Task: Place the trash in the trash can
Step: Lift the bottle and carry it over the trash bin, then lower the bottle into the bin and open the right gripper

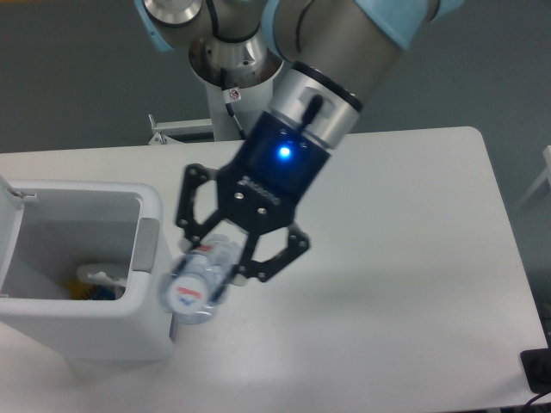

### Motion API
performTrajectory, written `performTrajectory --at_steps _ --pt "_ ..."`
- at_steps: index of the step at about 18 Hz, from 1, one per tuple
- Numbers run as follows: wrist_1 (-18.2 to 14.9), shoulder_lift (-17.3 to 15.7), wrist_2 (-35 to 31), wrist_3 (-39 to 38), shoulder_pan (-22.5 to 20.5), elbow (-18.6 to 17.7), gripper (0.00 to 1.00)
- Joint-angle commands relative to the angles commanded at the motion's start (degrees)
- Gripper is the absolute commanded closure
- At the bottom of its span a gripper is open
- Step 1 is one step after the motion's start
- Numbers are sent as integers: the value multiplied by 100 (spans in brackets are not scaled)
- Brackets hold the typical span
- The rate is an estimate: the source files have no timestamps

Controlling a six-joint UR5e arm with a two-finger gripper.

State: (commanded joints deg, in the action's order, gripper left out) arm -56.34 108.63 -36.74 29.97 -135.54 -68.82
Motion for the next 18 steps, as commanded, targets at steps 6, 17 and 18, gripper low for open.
performTrajectory --at_steps 6,17,18 --pt "35 -185 -70 -97 624 -53 63" --pt "774 -229 -211 -53 994 -756 14" --pt "774 -237 -211 -53 994 -774 13"
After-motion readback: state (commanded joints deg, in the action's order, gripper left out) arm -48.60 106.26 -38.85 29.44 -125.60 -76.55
